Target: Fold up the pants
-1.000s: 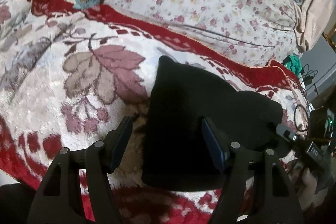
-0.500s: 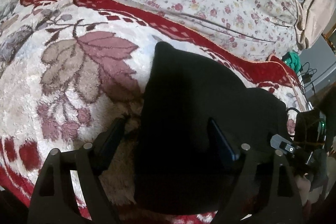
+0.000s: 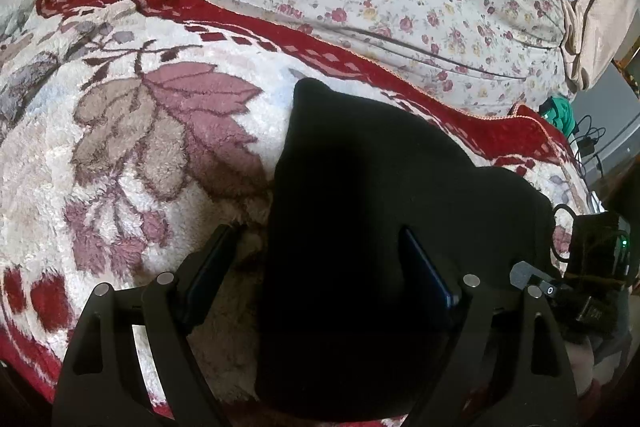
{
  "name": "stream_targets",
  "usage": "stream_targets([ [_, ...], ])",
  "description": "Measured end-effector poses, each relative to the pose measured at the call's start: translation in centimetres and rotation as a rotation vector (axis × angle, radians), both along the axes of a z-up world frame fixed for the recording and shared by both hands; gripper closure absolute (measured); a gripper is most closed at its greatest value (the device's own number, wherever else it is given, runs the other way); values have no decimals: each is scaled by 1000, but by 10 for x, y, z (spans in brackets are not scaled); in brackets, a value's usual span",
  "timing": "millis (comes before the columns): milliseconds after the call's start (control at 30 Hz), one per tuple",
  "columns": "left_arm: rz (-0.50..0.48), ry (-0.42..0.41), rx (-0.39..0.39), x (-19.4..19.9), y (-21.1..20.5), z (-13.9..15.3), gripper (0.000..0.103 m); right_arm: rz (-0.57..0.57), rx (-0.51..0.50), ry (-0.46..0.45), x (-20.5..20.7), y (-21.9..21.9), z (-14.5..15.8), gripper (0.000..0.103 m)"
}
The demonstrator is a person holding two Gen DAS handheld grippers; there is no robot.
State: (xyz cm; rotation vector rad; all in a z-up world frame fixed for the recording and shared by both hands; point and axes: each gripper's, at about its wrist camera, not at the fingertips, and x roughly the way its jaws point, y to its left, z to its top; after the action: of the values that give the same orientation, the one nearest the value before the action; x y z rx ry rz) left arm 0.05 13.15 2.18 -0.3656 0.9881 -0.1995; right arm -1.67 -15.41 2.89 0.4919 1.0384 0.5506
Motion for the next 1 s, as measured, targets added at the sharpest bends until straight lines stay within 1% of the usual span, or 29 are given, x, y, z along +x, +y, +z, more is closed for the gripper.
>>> stream_targets([
  [67,-19,-15,9,0,-2,2,25,6,-13,-23,-3,1,0,39],
  [100,-33,-27,18,-1,-5,4,33,7,-16,-33,-4,1,0,41],
  [133,-51,-44,32,-3,-8,7,40,5,-10,-39,-4,1,0,42],
  [167,-59,-59,66,-6,-13,10,41,4,-7,-42,-5,0,0,43],
  [200,-66,-70,89,-7,-16,11,45,4,-7,-46,-5,0,1,46],
  [233,-69,-78,96,-8,-18,13,51,5,-6,-53,-6,1,2,49],
  [267,-65,-80,90,-9,-17,14,53,12,-9,-62,-7,2,4,50],
  [333,-55,-79,75,-9,-14,17,60,26,-21,-81,-8,4,10,53],
  [433,-56,-100,81,-12,-16,27,66,31,-16,-95,-8,5,18,56],
  [500,-60,-120,88,-13,-18,37,66,36,-20,-108,-6,6,25,56],
  [600,-63,-150,74,-5,-18,53,66,24,-14,-136,1,5,38,56],
  [667,-63,-165,68,4,-19,64,67,17,-20,-159,8,4,48,56],
  [767,-66,-182,82,19,-24,74,67,9,-32,-176,20,4,57,56],
  [900,-57,-173,87,41,-30,75,67,-24,-44,-184,40,-3,55,56],
  [1000,-54,-158,102,59,-35,69,66,-51,-39,-160,57,-9,46,56],
])
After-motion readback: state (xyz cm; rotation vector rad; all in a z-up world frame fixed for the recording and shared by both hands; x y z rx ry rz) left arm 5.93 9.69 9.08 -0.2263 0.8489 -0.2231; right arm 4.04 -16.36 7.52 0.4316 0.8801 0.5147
